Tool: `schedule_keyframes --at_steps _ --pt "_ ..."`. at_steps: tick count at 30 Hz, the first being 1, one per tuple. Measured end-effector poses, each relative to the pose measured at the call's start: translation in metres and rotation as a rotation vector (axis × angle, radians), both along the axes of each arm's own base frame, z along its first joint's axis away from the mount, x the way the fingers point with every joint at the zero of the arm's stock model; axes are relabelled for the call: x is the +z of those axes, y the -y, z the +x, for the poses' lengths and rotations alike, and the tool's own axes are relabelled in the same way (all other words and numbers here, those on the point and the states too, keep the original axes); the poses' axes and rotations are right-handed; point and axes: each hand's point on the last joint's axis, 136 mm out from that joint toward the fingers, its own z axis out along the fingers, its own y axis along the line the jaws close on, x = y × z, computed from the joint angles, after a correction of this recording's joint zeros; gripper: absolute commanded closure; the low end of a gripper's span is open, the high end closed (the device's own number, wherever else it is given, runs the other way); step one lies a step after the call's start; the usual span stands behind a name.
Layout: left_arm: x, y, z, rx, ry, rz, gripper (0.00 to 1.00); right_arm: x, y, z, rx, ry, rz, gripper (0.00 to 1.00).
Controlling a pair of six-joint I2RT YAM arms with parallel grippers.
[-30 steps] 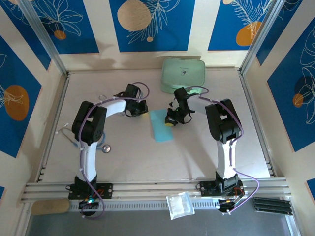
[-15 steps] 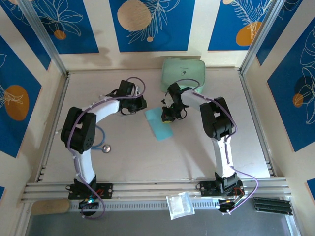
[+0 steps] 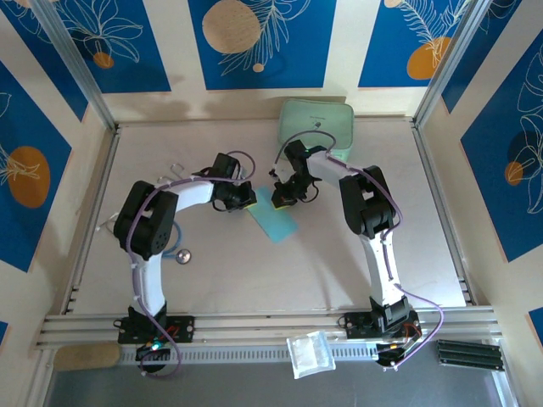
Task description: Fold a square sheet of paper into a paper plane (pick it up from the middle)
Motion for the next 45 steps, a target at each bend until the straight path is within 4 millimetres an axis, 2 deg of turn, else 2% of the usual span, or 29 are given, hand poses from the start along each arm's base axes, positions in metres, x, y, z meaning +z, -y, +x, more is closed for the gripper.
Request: schedule_keyframes --at_steps 8,14,20,35,45 --pt "-0.008 0.000 0.002 0.021 -0.016 0.001 0.95 0.019 -0.016 0.001 -0.060 -0.049 0.103 0.95" --pt "-0.010 0.001 0.004 0.060 -0.020 -0.028 0.95 0.030 -0.011 -0.022 -0.240 -0.161 0.100 0.97" --pt "-0.008 0.009 0.008 0.114 -0.025 -0.088 0.95 0.025 -0.015 -0.040 -0.343 -0.244 0.076 0.98" --pt "-0.009 0.014 0.012 0.177 -0.035 -0.133 0.95 0.011 -0.033 -0.037 -0.337 -0.254 0.054 0.98" --pt "-0.010 0.013 0.012 0.177 -0.033 -0.131 0.95 -0.009 -0.026 -0.043 -0.333 -0.270 -0.010 0.98"
